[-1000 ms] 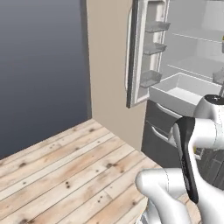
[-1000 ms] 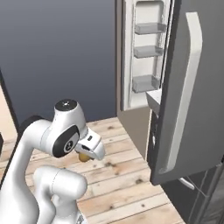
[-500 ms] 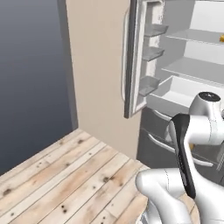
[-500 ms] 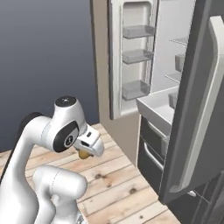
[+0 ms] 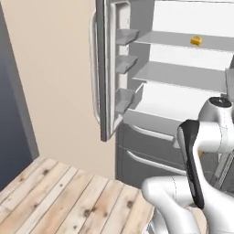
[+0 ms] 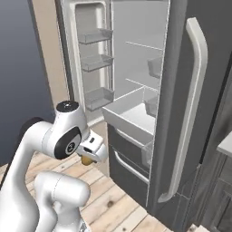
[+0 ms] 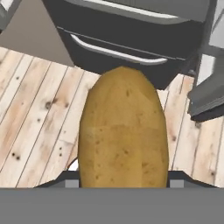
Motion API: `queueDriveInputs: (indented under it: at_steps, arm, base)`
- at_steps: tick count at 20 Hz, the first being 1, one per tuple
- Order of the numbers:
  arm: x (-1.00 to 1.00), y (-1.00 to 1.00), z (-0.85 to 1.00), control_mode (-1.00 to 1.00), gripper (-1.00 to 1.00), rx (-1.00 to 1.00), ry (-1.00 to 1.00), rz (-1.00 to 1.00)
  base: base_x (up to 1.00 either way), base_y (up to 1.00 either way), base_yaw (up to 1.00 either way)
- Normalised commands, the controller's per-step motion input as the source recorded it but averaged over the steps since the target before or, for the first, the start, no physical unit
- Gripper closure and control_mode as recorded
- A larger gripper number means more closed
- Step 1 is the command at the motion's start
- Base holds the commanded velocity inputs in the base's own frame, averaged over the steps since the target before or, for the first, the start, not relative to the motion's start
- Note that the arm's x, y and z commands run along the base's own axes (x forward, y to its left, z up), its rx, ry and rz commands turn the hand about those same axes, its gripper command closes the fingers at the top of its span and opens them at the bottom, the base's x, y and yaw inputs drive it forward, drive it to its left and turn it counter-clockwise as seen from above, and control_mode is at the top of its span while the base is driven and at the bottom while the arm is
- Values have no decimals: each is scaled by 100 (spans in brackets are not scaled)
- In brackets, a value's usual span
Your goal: Place the potato and eggplant inside the fridge drawer. Close the drawer after placing the vegetables.
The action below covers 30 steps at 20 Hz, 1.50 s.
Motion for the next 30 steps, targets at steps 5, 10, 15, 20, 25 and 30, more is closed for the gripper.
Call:
queueDriveInputs:
  at_steps: [5, 10, 15, 20, 25, 30]
  arm:
    - [0, 0, 0, 100, 100, 0, 0, 0]
    - [0, 0, 0, 100, 100, 0, 0, 0]
    - [0, 0, 0, 100, 100, 0, 0, 0]
    - [55, 0, 0, -100, 100, 0, 12, -8]
    - [100, 0, 0, -100, 100, 0, 33, -11]
    - [87, 0, -14, -100, 100, 0, 14, -4]
  base:
    - [99, 7, -35]
    - [81, 3, -30]
    - [35, 0, -22]
    - [7, 0, -6]
    - [0, 0, 0]
    - [0, 0, 0]
